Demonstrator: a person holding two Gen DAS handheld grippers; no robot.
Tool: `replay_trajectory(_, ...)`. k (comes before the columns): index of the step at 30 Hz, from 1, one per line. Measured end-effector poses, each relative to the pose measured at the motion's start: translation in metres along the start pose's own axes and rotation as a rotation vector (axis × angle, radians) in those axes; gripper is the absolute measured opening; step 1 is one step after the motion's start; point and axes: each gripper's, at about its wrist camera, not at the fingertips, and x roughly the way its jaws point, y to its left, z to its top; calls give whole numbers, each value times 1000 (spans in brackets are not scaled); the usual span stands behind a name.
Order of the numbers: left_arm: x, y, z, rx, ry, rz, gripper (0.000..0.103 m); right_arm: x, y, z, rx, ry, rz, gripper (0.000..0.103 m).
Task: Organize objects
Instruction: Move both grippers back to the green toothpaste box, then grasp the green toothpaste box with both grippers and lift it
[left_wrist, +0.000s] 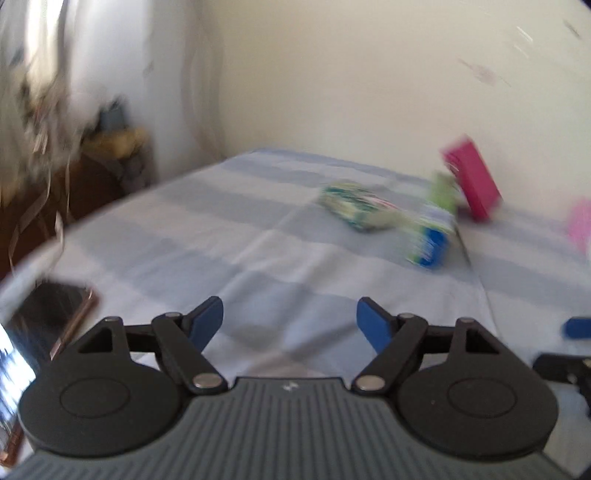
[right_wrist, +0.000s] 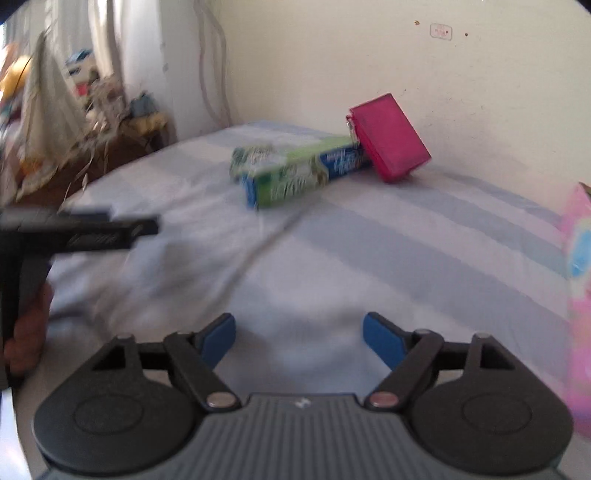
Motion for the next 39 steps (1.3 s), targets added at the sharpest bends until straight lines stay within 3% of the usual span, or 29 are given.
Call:
replay_trajectory(1, 3, 12, 2, -76, 20, -35, 81, 6, 0, 9, 34, -17, 22, 75)
replay_trajectory(3, 3, 19, 3, -133, 6, -62, 81, 22, 6, 30, 73, -47, 49, 76)
replay_trajectory(6, 2, 14, 2, -130, -13, -61, 81, 50, 26, 59, 51, -80, 31, 80)
replay_trajectory(9, 0, 10, 0, -104, -43, -36, 81, 80, 32, 81, 103, -58, 8, 81)
replay_trajectory(11, -2, 7, 0, -81, -59, -29, 81, 99, 30, 87, 123, -31, -56, 79)
replay_trajectory(12, -4, 6, -1, -75, -66, -25, 81, 107, 27, 86, 122, -9, -92, 75)
replay_trajectory(14, -5, 9, -1, -74, -71, -29, 81, 106, 19, 77, 119, -9, -86, 52)
replay_trajectory(15, -5, 10, -1, -79, -69, -33, 81, 100, 17, 72, 79, -9, -111, 47)
replay_trajectory(17, -3, 13, 0, -92, -61, -41, 81, 83, 12, 60, 32, -14, -123, 36)
replay_trajectory(19, -2, 15, 1, -102, -53, -45, 81, 57, 2, 43, -4, -5, -99, 32)
replay_trajectory(23, -4, 14, 2, -94, -58, -81, 81, -11, -14, -5, -105, 42, -29, 31)
replay_trajectory(28, -12, 1, 1, -19, -35, -218, 82, -107, -53, -77, -153, 42, -54, 33)
replay_trajectory(30, -21, -15, 1, -10, -28, -304, 84, -139, -76, -102, -104, 37, -124, 35)
replay_trajectory(33, -29, -53, 4, 7, 15, -468, 85, -179, -117, -135, 69, -1, -293, 39)
replay_trajectory(35, -35, -87, 4, 81, 16, -509, 85, -204, -144, -152, 207, -47, -393, 41)
replay_trajectory(37, -41, -123, 2, 172, 18, -535, 85, -227, -163, -165, 327, -108, -406, 42)
replay_trajectory(39, -47, -143, 0, 195, 23, -563, 85, -241, -167, -171, 376, -165, -345, 42)
